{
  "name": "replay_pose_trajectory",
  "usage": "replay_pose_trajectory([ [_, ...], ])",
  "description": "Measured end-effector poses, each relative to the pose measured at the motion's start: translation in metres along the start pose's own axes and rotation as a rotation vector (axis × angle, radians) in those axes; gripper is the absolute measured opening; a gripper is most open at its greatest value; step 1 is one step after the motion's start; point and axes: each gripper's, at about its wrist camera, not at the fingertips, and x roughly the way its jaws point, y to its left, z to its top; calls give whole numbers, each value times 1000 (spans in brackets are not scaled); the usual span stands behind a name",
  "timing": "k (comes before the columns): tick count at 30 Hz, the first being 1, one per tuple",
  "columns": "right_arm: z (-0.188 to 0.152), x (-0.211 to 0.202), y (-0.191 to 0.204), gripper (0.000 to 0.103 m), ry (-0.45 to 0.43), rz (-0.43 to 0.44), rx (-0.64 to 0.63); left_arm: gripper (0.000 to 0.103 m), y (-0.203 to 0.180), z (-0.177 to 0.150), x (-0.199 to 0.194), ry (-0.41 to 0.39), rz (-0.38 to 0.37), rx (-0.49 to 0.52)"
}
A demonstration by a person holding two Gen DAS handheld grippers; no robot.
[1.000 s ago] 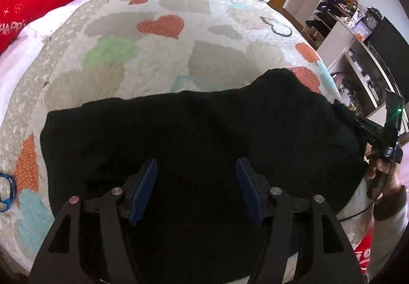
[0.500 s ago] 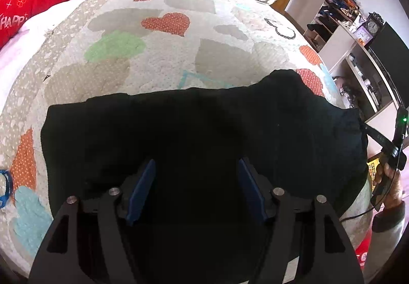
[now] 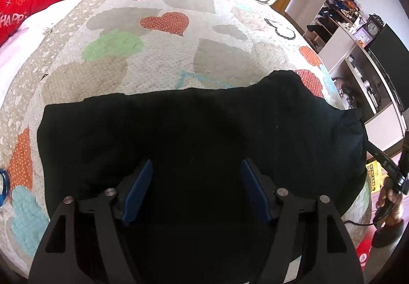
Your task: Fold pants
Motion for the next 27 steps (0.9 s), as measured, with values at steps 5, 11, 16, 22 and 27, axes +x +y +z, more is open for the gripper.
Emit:
replay_pose_trajectory([
  [5,4,19,-5,10,14,33,59,71,3,0,-2,3,-16,-5],
  [11,-2,-25,9,7,-1,-28,-24,71,15,-1,-8,-27,-55,-49],
  [16,-4,-13,2,25,80,-125,-30,70,18,-4,-11,-43,-26,-48],
  [22,36,-35,50,58,-128,90,-60,70,26,-2,-29,-83,-7,-76],
  [27,63,32,139,57,-71,262,-265,70,35,-2,-46,-133,50,-83],
])
